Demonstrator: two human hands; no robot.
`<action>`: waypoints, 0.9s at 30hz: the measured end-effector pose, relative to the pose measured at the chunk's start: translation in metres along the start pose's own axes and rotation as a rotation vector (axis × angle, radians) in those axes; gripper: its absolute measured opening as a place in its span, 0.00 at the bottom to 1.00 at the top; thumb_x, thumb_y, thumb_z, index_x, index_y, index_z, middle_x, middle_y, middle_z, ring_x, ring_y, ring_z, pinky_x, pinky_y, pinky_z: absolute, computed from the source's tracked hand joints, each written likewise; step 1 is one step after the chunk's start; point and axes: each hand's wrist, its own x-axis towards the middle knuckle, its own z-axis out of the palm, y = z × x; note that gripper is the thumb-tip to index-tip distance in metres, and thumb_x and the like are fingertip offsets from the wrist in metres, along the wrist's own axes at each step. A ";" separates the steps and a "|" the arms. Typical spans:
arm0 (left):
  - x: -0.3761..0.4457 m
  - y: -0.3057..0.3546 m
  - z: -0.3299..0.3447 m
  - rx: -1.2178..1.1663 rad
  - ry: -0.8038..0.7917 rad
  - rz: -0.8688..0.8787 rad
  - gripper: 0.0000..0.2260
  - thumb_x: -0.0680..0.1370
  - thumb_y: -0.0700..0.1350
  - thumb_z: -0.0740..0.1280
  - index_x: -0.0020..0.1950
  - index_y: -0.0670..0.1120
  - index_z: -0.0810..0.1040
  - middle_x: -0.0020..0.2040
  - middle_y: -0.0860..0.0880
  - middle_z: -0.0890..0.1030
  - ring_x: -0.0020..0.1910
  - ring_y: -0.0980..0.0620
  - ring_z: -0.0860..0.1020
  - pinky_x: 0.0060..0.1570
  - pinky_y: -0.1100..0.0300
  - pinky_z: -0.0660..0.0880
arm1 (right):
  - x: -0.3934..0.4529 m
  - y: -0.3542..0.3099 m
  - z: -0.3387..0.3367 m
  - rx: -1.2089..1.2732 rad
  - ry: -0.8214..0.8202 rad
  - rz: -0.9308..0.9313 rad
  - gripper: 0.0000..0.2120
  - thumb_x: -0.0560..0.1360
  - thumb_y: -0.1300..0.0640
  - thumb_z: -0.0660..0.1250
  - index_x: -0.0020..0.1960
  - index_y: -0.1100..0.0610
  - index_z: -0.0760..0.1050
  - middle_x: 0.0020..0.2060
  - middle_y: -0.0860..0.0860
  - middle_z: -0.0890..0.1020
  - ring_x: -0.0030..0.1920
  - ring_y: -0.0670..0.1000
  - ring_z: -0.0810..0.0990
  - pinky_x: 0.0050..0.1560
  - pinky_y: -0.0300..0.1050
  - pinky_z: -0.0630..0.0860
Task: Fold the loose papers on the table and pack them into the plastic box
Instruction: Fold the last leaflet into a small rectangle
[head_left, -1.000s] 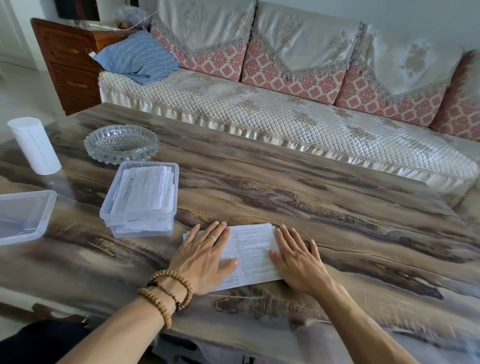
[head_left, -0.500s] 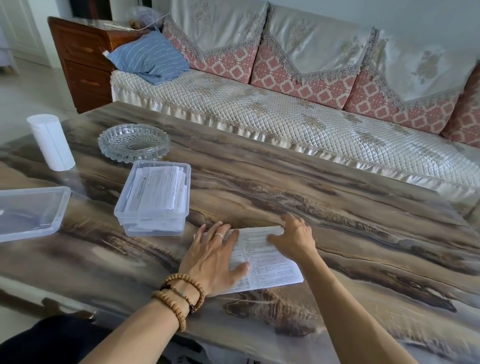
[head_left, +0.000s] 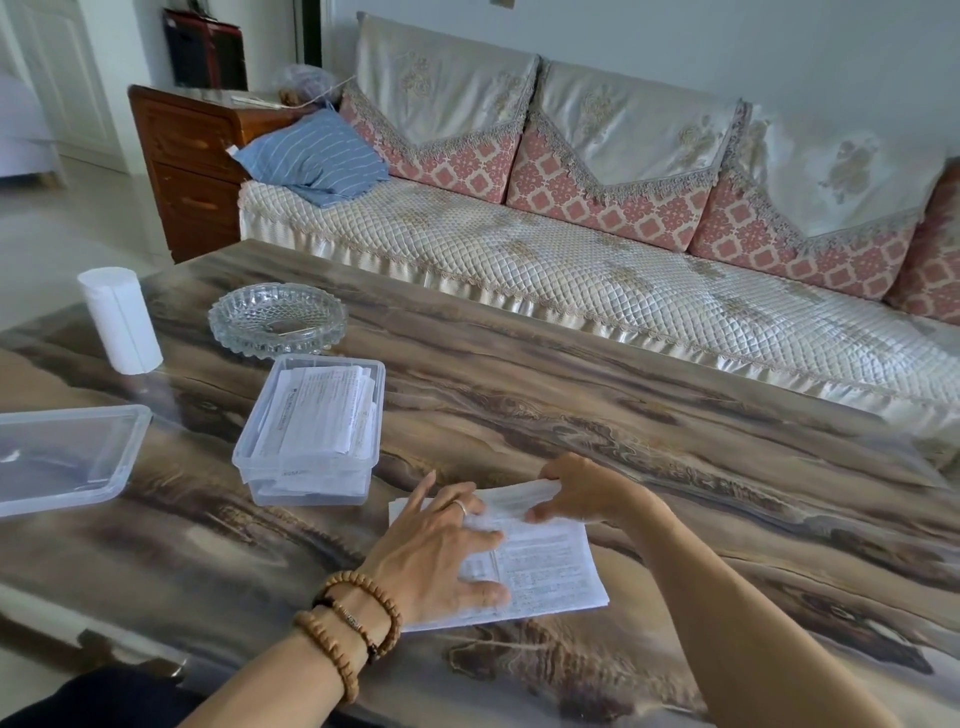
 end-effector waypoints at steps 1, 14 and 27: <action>0.000 0.002 -0.001 -0.004 0.012 0.026 0.27 0.77 0.66 0.59 0.73 0.56 0.69 0.74 0.52 0.64 0.76 0.54 0.53 0.76 0.48 0.39 | -0.001 0.002 0.000 0.016 0.002 0.002 0.07 0.72 0.53 0.73 0.43 0.52 0.75 0.43 0.49 0.78 0.46 0.52 0.77 0.41 0.43 0.71; -0.052 0.050 0.026 -0.102 0.137 -0.150 0.28 0.78 0.49 0.64 0.77 0.56 0.60 0.76 0.50 0.60 0.78 0.46 0.50 0.75 0.43 0.47 | -0.123 0.008 0.078 1.120 0.178 0.335 0.06 0.78 0.62 0.65 0.49 0.65 0.78 0.37 0.59 0.81 0.36 0.54 0.81 0.31 0.43 0.76; -0.085 0.023 0.012 -0.009 -0.094 0.204 0.34 0.79 0.37 0.61 0.79 0.59 0.51 0.80 0.55 0.50 0.78 0.52 0.41 0.77 0.49 0.45 | -0.132 0.000 0.083 0.262 0.473 0.010 0.12 0.73 0.64 0.55 0.41 0.52 0.74 0.39 0.53 0.78 0.40 0.55 0.75 0.39 0.48 0.71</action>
